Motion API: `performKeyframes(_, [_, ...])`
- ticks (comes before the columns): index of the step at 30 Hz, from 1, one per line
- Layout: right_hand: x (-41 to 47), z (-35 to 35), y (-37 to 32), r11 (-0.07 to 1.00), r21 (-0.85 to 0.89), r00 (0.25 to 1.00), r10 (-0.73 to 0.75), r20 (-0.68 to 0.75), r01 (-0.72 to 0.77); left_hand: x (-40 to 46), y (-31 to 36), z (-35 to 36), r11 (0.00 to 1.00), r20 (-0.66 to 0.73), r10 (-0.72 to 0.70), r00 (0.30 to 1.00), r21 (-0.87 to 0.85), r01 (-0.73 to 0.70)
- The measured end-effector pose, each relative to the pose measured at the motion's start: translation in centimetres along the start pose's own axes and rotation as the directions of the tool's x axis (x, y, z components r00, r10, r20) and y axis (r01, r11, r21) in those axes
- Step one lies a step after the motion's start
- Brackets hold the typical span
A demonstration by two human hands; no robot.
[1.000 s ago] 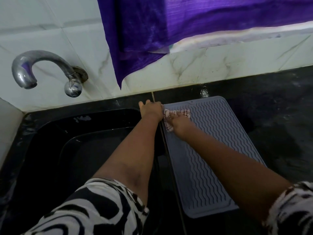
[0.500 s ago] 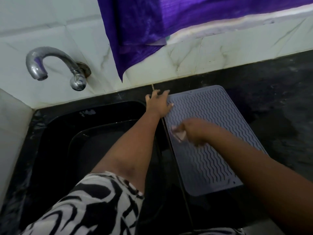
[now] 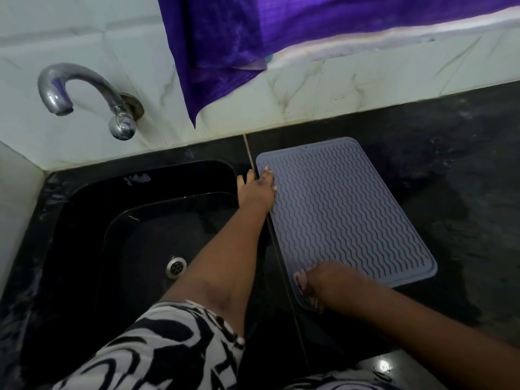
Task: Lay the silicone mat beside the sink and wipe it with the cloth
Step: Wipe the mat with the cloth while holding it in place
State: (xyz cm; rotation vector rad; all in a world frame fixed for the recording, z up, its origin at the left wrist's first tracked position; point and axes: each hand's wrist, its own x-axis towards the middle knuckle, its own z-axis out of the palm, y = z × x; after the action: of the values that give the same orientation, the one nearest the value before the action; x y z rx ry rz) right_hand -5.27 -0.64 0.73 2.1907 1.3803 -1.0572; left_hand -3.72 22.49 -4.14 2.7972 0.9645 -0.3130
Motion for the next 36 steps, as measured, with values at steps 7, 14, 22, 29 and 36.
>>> performKeyframes(7, [2.4,-6.1,1.3,0.955,0.208,0.931,-0.130,-0.341,0.210,-4.6,1.8,0.3,0.977,-0.320,0.103,0.942,-0.147,-0.157])
performKeyframes(14, [1.6,4.0,-0.3,0.975,-0.223,0.992,-0.048,-0.120,0.020,-6.6,3.1,1.7,0.985,-0.024,0.032,0.999,0.168,-0.027])
performKeyframes(22, [-5.1,1.4,3.6,0.836,0.545,0.980,-0.158,0.117,0.070,-7.6,4.3,1.6,0.999,0.071,-0.048,0.996,0.022,0.047])
performKeyframes(29, [-3.9,-5.3,11.6,0.494,0.845,0.975,-0.031,-0.219,0.206,-9.3,2.6,1.7,0.764,-0.274,-0.263,0.925,-0.645,0.027])
performKeyframes(36, [2.8,-14.4,10.2,0.779,0.565,0.888,0.023,-0.458,0.271,-2.6,1.8,-2.2,0.922,-0.108,-0.064,0.992,-0.386,0.018])
